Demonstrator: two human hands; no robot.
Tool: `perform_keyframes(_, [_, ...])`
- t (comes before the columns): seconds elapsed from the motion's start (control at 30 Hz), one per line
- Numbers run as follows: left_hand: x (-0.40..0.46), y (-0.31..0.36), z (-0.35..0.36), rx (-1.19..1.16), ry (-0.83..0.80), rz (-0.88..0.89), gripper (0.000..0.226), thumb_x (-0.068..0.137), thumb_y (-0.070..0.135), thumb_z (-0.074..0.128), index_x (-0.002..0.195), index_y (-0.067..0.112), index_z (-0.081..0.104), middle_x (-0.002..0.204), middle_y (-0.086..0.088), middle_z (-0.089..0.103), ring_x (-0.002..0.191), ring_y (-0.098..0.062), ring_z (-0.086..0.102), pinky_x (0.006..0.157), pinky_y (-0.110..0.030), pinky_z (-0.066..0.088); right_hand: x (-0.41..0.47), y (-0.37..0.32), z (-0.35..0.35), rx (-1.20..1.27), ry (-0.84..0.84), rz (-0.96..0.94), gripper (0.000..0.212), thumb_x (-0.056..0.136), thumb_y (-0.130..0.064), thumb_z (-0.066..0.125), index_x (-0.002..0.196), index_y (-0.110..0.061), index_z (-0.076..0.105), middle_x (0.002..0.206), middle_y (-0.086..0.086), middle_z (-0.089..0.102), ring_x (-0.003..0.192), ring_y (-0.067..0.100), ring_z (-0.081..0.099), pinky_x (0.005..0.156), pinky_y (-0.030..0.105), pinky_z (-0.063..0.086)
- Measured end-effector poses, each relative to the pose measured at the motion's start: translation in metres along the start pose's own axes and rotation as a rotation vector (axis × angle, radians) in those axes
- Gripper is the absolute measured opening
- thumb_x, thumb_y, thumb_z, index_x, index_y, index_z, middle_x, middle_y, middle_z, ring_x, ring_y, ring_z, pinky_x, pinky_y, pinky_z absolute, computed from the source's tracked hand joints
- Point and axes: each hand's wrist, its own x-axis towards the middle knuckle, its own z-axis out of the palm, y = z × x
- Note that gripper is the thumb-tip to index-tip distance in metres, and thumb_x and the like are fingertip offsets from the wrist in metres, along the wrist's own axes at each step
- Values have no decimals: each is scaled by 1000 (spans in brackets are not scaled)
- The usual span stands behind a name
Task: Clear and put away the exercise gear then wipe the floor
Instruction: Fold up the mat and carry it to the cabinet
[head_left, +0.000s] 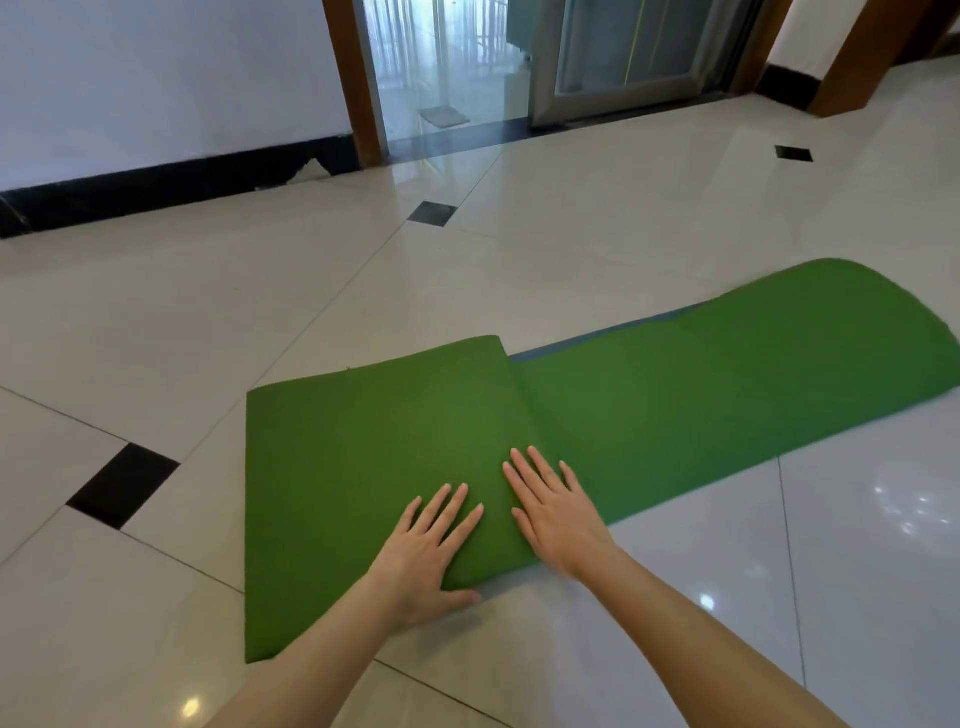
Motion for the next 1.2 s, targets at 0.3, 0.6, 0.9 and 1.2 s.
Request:
perform_keyframes(0.3, [22, 38, -6, 30, -113, -177, 99, 89, 52, 47, 144, 2, -20, 151, -25, -21, 141, -41, -15, 113, -57, -3, 10, 10, 10, 27, -54, 18, 69, 99, -39, -2, 129, -15, 56, 143, 1, 42, 131, 19, 40, 91, 45, 50])
perform_keyframes(0.6, [27, 31, -10, 112, -127, -104, 93, 96, 40, 42, 127, -17, -25, 130, -41, -30, 133, -58, -6, 109, -61, 11, -20, 27, 12, 805, 463, 630, 50, 98, -20, 40, 145, -7, 28, 153, 4, 24, 142, 18, 19, 115, 26, 14])
perform_keyframes(0.9, [18, 10, 1, -213, 93, -59, 105, 78, 82, 23, 148, 4, 17, 145, -32, 28, 135, -47, 21, 108, -57, 25, -2, 14, 9, 1782, 393, 1144, 118, 44, -68, 77, 141, -20, 30, 133, 0, 50, 122, 26, 49, 102, 50, 42])
perform_keyframes(1.2, [15, 13, -21, -664, 158, -248, 100, 54, 86, -24, 130, 23, -40, 146, -4, -41, 134, -15, -37, 112, -37, -17, -17, -21, -9, 2240, 346, 997, 43, 71, -4, 76, 110, 0, 61, 101, 13, 68, 87, 21, 64, 67, 29, 50])
